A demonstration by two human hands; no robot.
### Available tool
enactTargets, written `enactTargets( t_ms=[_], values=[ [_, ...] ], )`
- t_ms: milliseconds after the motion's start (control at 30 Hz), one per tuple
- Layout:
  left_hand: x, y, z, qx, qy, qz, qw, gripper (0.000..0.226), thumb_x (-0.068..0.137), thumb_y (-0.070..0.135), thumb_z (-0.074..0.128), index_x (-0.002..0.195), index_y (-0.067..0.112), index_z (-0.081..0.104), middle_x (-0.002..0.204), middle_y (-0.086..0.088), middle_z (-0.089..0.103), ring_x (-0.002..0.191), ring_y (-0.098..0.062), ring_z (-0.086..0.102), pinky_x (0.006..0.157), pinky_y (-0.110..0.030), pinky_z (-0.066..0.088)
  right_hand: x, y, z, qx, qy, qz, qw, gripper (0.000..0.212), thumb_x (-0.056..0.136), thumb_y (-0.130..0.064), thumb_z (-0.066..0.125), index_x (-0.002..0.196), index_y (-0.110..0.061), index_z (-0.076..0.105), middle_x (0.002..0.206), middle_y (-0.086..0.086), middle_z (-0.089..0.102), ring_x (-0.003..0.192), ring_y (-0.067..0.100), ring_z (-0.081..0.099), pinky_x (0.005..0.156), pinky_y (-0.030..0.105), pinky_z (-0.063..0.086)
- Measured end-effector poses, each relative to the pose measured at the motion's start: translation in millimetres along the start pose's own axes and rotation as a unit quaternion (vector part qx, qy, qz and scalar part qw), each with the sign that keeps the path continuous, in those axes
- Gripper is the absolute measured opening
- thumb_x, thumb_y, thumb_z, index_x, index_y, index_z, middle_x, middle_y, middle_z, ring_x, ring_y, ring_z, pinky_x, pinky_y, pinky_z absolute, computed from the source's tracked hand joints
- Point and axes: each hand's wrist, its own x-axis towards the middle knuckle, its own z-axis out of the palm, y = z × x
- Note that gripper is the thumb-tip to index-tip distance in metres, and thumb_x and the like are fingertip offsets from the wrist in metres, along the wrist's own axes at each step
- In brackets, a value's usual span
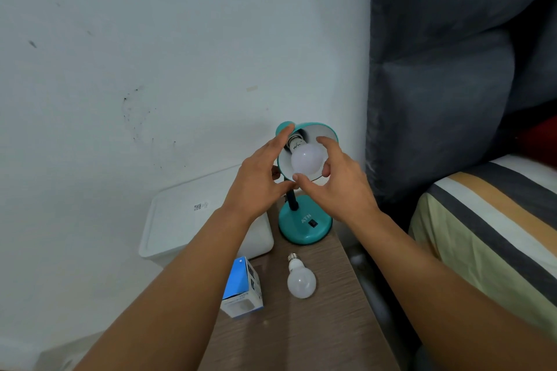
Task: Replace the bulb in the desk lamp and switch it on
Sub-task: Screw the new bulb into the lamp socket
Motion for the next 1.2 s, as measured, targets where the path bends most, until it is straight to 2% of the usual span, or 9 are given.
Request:
enactTargets(
  t_ms=[67, 200, 333, 433, 667, 800, 967, 1067, 1200],
  values=[
    [0, 0, 1, 0.001, 0.0, 0.002, 1.0, 0.097, 0.081, 0.022, 0.085, 0.156, 0.044, 0.027, 0.149, 0.015, 0.051, 0.124, -0.009, 0.056, 0.094, -0.032, 0.056, 1, 0, 1, -0.009, -0.002, -0.005, 1.0, 0.067, 0.084, -0.049, 0.069, 0.14, -0.028, 0.04, 0.097, -0.005, 0.054, 0.087, 0.012, 0.055, 0.08, 0.036, 0.054],
    [-1, 1, 0, 0.005, 0.004, -0.001, 1.0, 0.097, 0.081, 0.023, 0.085, 0.156, 0.046, 0.027, 0.146, 0.013, 0.054, 0.12, -0.009, 0.058, 0.094, -0.029, 0.056, 9, 2, 6, -0.023, -0.001, 0.052, 0.998, 0.061, 0.088, -0.065, 0.052, 0.131, -0.021, 0.052, 0.112, 0.002, 0.066, 0.097, 0.018, 0.062, 0.074, 0.029, 0.048],
    [-1, 0, -1, 0.007, 0.001, 0.005, 1.0, 0.097, 0.081, 0.023, 0.085, 0.156, 0.045, 0.026, 0.152, 0.018, 0.048, 0.123, -0.008, 0.057, 0.093, -0.03, 0.056, 1, 5, 9, -0.019, 0.021, 0.02, 0.999, 0.079, 0.077, -0.069, 0.062, 0.141, -0.032, 0.032, 0.133, -0.002, 0.054, 0.111, 0.018, 0.057, 0.085, 0.039, 0.053],
    [0, -1, -1, 0.013, 0.001, 0.009, 1.0, 0.097, 0.081, 0.023, 0.084, 0.157, 0.043, 0.026, 0.152, 0.017, 0.048, 0.123, -0.008, 0.057, 0.093, -0.029, 0.056, 1, 7, 10, -0.046, 0.033, -0.011, 0.998, 0.079, 0.076, -0.06, 0.07, 0.141, -0.032, 0.034, 0.126, -0.001, 0.053, 0.11, 0.02, 0.053, 0.085, 0.039, 0.052],
    [-1, 0, 0, 0.013, 0.001, 0.004, 1.0, 0.099, 0.08, 0.02, 0.085, 0.155, 0.047, 0.026, 0.149, 0.013, 0.052, 0.123, -0.01, 0.059, 0.094, -0.025, 0.056, 0, 1, 13, -0.093, 0.083, 0.023, 0.992, 0.067, 0.08, -0.07, 0.057, 0.129, -0.024, 0.052, 0.122, 0.002, 0.053, 0.112, 0.024, 0.047, 0.091, 0.041, 0.042],
    [0, 0, 0, 0.01, 0.001, 0.008, 1.0, 0.096, 0.082, 0.022, 0.084, 0.156, 0.046, 0.026, 0.15, 0.015, 0.05, 0.125, -0.009, 0.057, 0.095, -0.027, 0.057, 0, 3, 12, -0.112, 0.107, -0.006, 0.988, 0.073, 0.069, -0.063, 0.071, 0.132, -0.033, 0.048, 0.142, 0.006, 0.038, 0.128, 0.029, 0.036, 0.1, 0.048, 0.042],
    [-1, 0, 0, -0.016, 0.008, -0.005, 1.0, 0.096, 0.081, 0.02, 0.085, 0.154, 0.046, 0.03, 0.137, 0.012, 0.06, 0.11, -0.012, 0.066, 0.087, -0.011, 0.051, 5, 5, 13, -0.056, 0.046, -0.008, 0.997, 0.061, 0.081, -0.058, 0.066, 0.132, -0.028, 0.051, 0.164, 0.005, 0.014, 0.151, 0.031, 0.006, 0.118, 0.053, 0.021],
    [0, 0, 1, -0.011, 0.007, 0.0, 1.0, 0.097, 0.08, 0.019, 0.085, 0.154, 0.047, 0.029, 0.141, 0.01, 0.059, 0.114, -0.012, 0.064, 0.09, -0.017, 0.054, 5, 2, 14, -0.054, 0.043, 0.033, 0.997, 0.064, 0.084, -0.066, 0.056, 0.133, -0.025, 0.049, 0.165, 0.006, 0.01, 0.152, 0.03, -0.002, 0.121, 0.051, 0.011],
    [-1, 1, 0, -0.006, 0.005, 0.0, 1.0, 0.094, 0.083, 0.02, 0.083, 0.154, 0.047, 0.028, 0.145, 0.015, 0.055, 0.117, -0.012, 0.063, 0.093, -0.028, 0.057, 4, 5, 13, -0.053, 0.026, -0.012, 0.998, 0.075, 0.077, -0.058, 0.069, 0.14, -0.026, 0.041, 0.166, 0.007, 0.002, 0.151, 0.034, -0.005, 0.12, 0.052, 0.011]
  ],
)
